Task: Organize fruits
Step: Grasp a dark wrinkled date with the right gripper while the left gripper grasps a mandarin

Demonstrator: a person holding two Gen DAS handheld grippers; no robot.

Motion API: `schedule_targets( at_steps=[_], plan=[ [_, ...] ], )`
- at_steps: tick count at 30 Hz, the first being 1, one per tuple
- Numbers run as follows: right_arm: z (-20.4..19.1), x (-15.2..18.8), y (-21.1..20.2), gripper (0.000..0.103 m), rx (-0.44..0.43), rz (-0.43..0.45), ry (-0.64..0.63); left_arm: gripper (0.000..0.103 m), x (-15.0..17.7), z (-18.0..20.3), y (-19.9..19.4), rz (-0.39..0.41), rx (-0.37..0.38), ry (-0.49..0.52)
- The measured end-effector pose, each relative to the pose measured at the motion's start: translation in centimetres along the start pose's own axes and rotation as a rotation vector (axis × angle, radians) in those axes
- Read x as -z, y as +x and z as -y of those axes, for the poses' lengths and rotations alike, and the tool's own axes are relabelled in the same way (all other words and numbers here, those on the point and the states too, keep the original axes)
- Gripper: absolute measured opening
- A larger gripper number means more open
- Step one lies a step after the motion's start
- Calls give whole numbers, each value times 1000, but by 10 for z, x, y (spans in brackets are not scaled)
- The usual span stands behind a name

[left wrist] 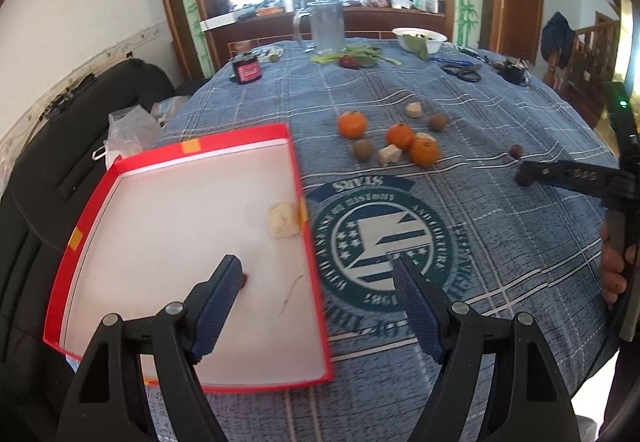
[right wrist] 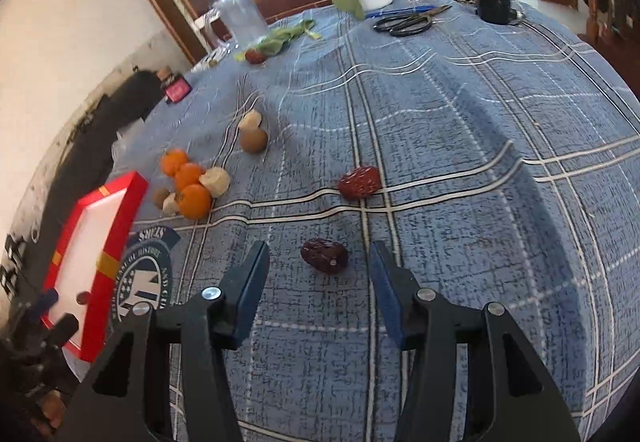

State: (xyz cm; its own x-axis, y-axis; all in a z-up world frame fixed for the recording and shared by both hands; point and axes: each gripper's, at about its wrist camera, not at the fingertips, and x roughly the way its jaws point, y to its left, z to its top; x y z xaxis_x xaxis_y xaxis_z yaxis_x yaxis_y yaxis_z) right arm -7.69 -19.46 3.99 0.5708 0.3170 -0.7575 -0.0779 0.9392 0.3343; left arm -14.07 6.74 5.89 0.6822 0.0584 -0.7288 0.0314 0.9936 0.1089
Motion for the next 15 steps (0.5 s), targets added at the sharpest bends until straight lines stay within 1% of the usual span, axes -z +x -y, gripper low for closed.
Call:
schedule_targets(
  at_steps=[2,4,6,7,9,11,15],
  plan=[
    [-3,-1,3,53,23,-5,-20,78,-4,6,0,3,8,13],
    [-6,-2,8,49,56,-18,-42,78,-8,10,2,4,16,23],
    [-10,-3,11,42,93,-24,-70,78,-13,13,5,2,25,27],
    [-14,-3,12,40,115,-30,-89,78,-16,15,6,1,30,26],
    [-19,-2,14,31,170,-37,-127,78,-23,17,11,-2,40,24],
    [-21,-2,14,28,201,-39,-142,78,-30,19,16,-8,46,26],
    [-27,-2,16,28,231,-43,-178,78,-43,25,31,-34,73,29]
  ],
)
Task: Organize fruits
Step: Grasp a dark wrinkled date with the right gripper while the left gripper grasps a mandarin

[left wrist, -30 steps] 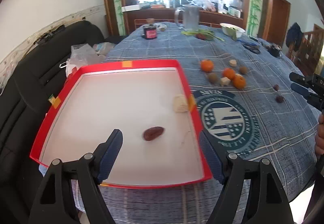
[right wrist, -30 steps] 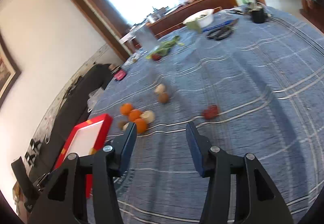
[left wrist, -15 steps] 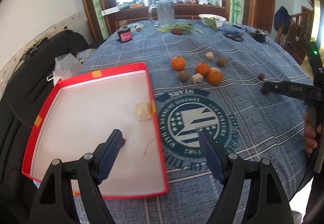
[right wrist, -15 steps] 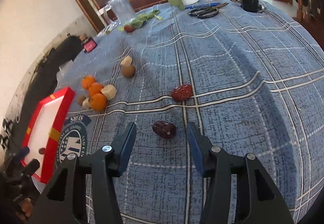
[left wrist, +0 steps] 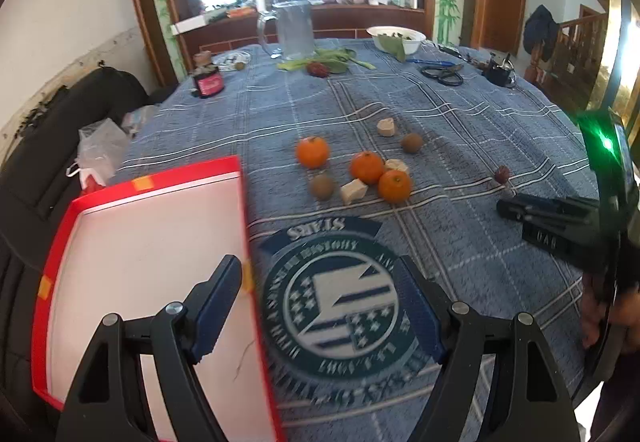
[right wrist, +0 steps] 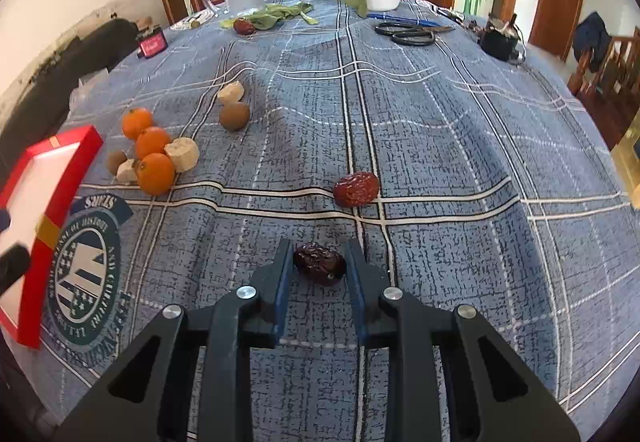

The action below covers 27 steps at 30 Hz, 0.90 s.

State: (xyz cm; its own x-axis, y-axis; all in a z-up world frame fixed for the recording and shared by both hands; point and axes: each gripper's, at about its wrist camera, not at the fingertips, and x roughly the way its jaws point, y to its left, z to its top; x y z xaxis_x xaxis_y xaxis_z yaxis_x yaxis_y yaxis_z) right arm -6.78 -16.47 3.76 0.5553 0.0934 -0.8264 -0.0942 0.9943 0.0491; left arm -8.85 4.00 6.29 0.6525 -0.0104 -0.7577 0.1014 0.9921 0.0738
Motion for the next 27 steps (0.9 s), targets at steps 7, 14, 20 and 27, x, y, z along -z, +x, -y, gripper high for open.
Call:
schedule_targets(
  at_steps=[7,14,20,27],
  plan=[
    [7,-27,-14,28,-113,119,71,78,-19,15,39,-80,51,-7],
    [13,-79,6,28,-259,230,184,76,-32,29,66,-123,69,-51],
    [18,-75,22,28,-262,149,159,53,-41,37,89,-144,58,-87],
    [21,-71,29,28,-254,88,168,49,-52,49,106,-132,57,-98]
  ],
)
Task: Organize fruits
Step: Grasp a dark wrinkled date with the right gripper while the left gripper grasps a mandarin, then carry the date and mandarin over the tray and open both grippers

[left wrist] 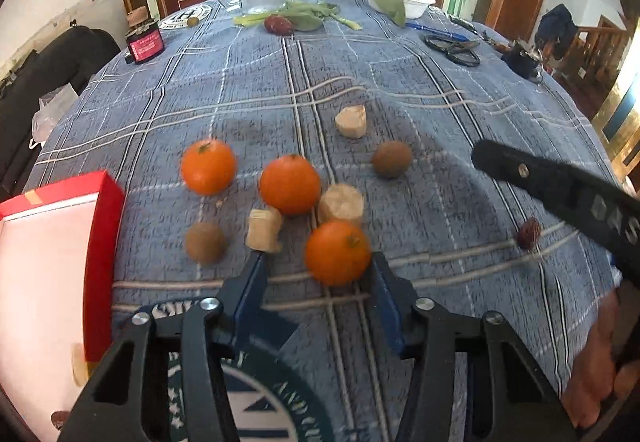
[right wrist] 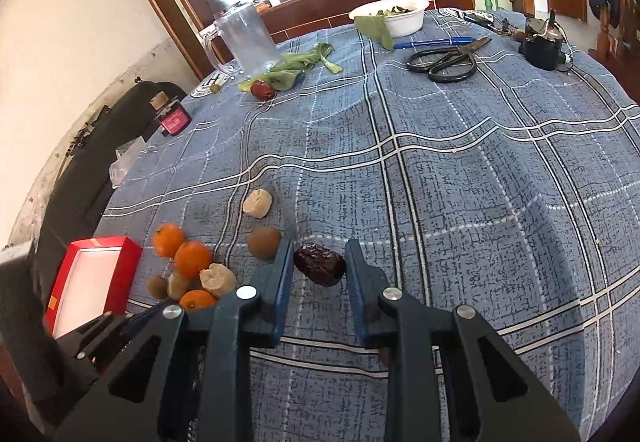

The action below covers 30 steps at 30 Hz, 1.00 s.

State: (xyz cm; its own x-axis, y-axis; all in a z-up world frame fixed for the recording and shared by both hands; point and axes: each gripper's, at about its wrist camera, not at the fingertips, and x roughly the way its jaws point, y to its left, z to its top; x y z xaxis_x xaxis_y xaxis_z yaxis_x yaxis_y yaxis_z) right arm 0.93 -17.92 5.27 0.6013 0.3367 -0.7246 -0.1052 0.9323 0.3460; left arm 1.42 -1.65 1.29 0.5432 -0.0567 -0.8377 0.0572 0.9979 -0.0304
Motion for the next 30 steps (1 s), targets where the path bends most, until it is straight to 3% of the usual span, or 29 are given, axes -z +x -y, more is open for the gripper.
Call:
schedule_targets(
  at_steps=[5,9,15,20,25,30],
  plan=[
    [-2,1,2,28,-4,-7,-6,44,-10,-6,6,20,3,-37],
    [-3,1,3,28,-7,-8,-11,29,-7,-4,4,31,26,-26],
    [-17,5,4,28,-26,-5,-77,28,4,-14,-10,41,41,-58],
    [-30,10,1,28,-21,41,-157,28,13,-30,-47,104,49,-78],
    [-37,15,-3,28,-4,98,-198,28,26,-62,-88,185,13,-114],
    [-56,27,-9,28,-35,81,-188,28,43,-107,-112,230,-54,-180]
  ],
)
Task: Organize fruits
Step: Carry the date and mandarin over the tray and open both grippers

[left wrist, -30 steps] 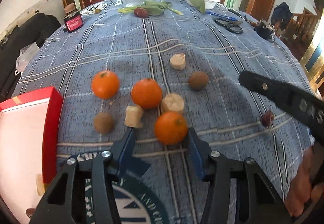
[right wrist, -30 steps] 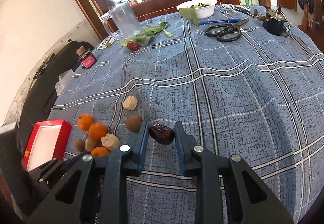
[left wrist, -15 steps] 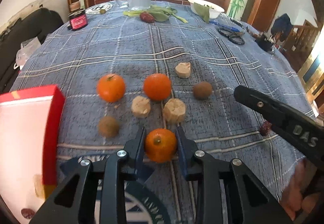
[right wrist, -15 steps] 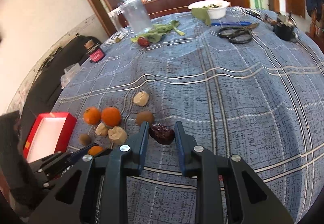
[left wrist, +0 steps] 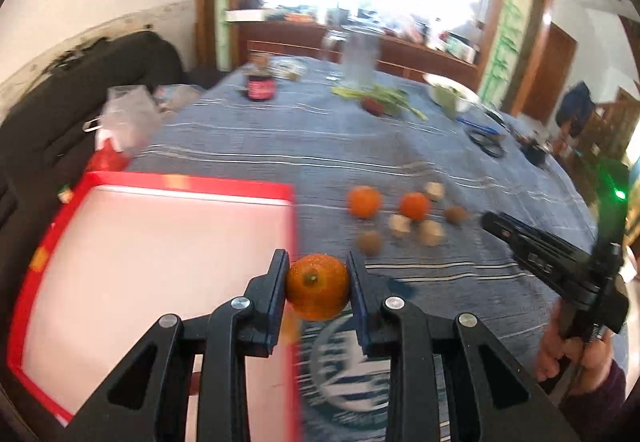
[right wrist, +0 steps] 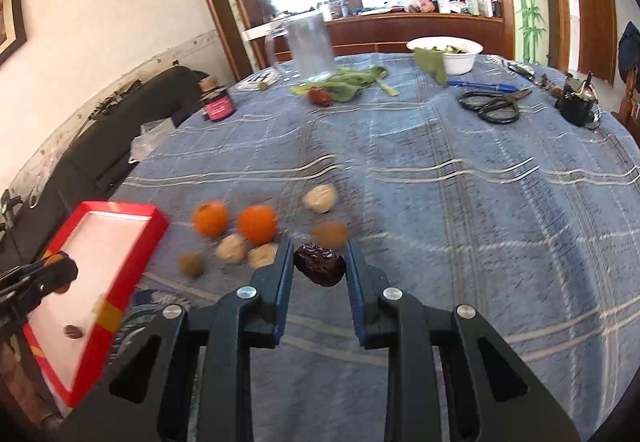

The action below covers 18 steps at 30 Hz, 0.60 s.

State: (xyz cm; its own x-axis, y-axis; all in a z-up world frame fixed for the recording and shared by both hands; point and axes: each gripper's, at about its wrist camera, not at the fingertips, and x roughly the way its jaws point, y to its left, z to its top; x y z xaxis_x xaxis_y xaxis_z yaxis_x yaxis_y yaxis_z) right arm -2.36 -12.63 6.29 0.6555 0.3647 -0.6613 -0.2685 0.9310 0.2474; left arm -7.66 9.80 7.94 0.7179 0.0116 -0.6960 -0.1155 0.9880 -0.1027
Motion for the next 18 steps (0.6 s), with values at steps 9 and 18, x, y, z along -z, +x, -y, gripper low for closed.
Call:
schedule_targets(
  at_steps=[9,18],
  plan=[
    [-126,13,-9,28,-201,-32,-146,28,10,-79,-12,28,-100,-113],
    [-211,23,20,28,-238,-99,-271,29,22,-125,-12,14,-153,-164]
  ],
)
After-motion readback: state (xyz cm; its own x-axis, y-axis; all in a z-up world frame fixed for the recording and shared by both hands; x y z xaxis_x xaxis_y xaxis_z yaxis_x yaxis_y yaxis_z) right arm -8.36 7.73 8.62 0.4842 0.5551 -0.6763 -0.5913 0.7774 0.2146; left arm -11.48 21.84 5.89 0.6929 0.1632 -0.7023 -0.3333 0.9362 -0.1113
